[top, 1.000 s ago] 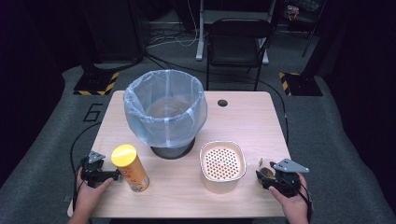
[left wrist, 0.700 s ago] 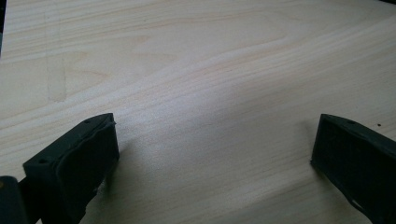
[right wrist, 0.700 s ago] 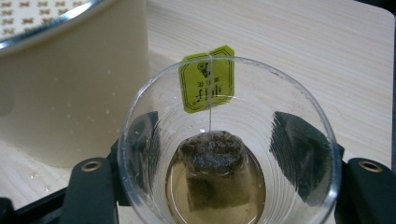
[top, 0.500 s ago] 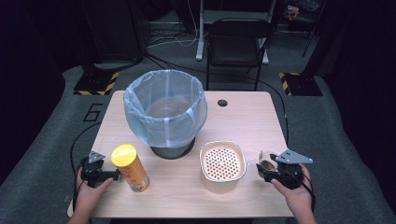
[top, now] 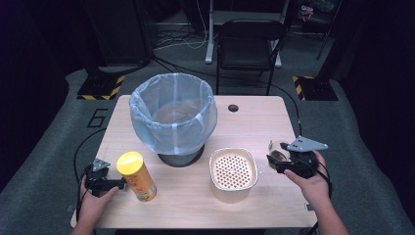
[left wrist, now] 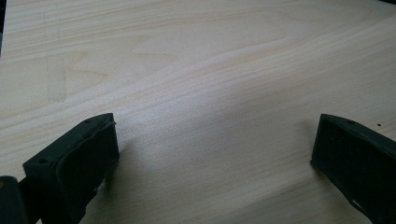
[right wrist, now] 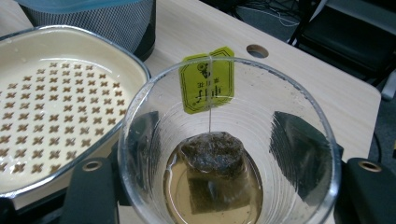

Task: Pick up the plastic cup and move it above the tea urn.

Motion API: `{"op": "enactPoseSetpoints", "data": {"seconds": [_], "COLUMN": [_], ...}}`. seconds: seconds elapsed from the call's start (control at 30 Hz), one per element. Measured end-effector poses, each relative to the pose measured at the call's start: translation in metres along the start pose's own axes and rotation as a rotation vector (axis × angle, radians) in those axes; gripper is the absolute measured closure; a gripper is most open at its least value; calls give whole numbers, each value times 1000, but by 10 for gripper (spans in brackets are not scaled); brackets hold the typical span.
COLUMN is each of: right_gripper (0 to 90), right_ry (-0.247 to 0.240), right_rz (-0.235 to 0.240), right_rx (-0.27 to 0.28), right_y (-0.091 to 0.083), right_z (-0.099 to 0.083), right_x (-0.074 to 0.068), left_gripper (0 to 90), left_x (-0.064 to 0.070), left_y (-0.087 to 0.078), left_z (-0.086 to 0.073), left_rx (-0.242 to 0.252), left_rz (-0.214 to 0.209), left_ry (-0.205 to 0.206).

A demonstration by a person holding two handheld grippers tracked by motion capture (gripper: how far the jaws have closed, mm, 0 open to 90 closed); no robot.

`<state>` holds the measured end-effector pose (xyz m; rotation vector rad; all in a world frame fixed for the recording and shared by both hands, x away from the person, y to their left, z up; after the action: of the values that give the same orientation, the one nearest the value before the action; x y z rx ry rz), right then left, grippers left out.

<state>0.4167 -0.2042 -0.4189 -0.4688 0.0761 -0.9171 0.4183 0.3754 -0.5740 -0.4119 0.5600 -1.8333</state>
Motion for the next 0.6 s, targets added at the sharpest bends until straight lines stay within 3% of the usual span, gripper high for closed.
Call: {"op": "enactPoseSetpoints", "data": {"seconds": [0.37, 0.6], "right_gripper": [332, 332], "right_ry": [-64, -129], "right_rz": [31, 39], "right_rx": [11, 27], "right_y": [19, 28], "right_z": [24, 35], "right_x": [5, 3], "left_gripper": [3, 3], "left_x": [0, 0], "left_y": [0, 0], "left_z": [0, 0], "left_rx": [1, -2], "left_rz": [0, 0], "left_ry": [2, 2]}}
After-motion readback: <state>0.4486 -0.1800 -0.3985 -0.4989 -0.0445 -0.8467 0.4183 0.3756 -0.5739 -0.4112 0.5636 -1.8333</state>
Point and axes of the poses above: each handheld gripper's, and its own axes: y roughly forward along the jaws, z roughly out of its top, x roughly to its right, the point moved 6 cm from there along y, roughly forward along the jaws, and after that the axes turned 9 degrees about x, right-handed, at the moved point
